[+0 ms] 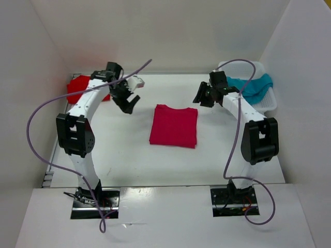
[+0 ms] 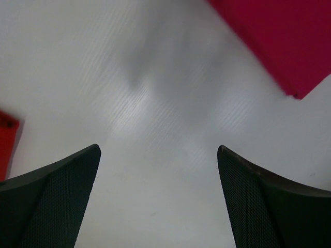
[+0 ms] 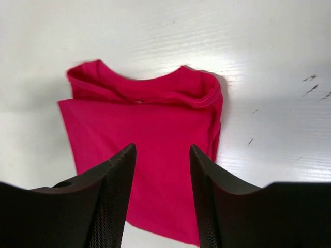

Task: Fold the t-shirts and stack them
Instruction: Fold the long partially folded tshirt into a neat square, then put the neatly folded tshirt into the corner of the board with the left arm

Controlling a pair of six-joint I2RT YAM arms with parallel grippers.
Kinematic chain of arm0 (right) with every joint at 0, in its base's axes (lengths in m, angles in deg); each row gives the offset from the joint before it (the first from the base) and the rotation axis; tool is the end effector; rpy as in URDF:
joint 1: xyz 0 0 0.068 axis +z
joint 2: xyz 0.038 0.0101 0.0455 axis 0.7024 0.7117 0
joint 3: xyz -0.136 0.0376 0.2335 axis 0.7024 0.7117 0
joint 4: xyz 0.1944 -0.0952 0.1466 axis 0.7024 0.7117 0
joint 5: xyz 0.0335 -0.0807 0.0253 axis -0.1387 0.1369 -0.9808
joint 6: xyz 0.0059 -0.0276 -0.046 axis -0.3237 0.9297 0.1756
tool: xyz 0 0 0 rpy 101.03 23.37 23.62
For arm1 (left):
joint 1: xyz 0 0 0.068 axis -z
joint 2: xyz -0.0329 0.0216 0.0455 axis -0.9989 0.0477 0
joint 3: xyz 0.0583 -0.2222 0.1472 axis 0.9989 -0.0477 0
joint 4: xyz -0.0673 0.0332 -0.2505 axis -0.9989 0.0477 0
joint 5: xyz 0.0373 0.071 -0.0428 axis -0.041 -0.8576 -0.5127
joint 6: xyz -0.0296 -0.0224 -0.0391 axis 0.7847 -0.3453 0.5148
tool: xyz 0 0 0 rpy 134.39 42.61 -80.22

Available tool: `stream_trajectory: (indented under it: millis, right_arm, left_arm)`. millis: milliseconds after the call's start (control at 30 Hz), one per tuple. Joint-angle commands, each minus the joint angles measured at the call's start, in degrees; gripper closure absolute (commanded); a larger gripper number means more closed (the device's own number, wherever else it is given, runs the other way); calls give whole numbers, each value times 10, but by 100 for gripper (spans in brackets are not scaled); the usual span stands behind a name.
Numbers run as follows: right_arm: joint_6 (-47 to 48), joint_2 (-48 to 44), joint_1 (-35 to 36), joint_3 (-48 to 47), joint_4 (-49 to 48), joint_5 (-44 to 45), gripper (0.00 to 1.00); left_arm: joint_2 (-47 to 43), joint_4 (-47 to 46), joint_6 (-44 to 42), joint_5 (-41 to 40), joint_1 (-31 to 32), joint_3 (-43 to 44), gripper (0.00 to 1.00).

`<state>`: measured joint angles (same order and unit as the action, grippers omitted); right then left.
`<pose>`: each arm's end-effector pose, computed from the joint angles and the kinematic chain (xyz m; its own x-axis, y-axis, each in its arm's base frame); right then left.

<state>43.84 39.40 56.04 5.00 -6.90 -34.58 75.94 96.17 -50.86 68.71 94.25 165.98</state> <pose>0.3853 0.0834 0.2511 -0.7900 0.3033 -0.5328 0.0763 0.9110 0.4054 0.4012 -0.0588 0.2936 -0.6022 0.6365 -0.4819 0.7089 0.7039 0.0439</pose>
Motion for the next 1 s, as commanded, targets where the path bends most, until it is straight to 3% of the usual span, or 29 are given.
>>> stream_trajectory:
  millis: [0,167,333,500,833,967]
  right_arm:
    - [8,-51,5,-6,27,28,48]
    - [-11,-81,5,28,47,39,45]
    - [-33,-111,11,52,52,51,45]
    - [-52,-133,18,52,63,68,45]
    - [-64,-167,18,23,91,97,45]
    - [-64,-180,18,17,103,109,45]
  left_arm:
    - [-1,-62,75,79,73,-4,0]
    - [58,-140,217,151,99,-25,0]
    - [100,-200,298,162,109,-53,0]
    - [133,-235,334,136,138,-65,0]
    - [211,-215,358,109,187,-54,0]
    - [239,-221,371,163,187,-60,4]
